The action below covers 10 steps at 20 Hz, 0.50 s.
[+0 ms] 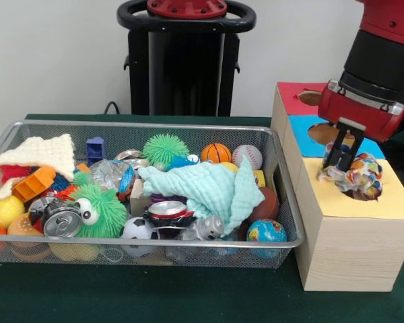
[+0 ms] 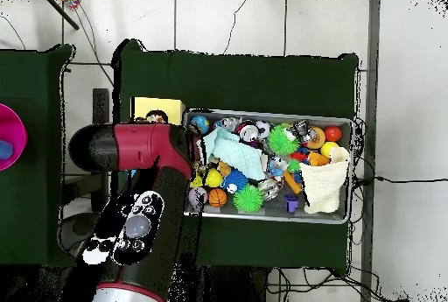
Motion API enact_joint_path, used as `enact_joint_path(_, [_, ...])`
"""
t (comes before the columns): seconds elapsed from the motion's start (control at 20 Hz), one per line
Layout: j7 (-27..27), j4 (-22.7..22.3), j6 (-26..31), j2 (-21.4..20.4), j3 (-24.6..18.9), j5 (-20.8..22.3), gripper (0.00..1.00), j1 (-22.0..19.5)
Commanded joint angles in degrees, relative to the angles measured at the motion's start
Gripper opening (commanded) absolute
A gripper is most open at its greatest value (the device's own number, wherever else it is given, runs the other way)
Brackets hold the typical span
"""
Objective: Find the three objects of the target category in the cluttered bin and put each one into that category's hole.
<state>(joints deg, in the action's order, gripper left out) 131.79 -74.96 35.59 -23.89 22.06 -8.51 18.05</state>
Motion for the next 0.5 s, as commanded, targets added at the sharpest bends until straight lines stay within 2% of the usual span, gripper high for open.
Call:
enact_joint_path(0.05, [-6.1, -0.7, 3.6, 6.8, -6.9, 6.6, 0.0, -2.9])
enact_joint_path(0.3, [-4.4, 2.7, 0.4, 10.0, -7.7, 7.1, 0.0, -3.7])
enact_joint_path(0.5, [-6.7, 3.6, -1.0, 10.2, -12.6, 5.9, 0.0, -6.8])
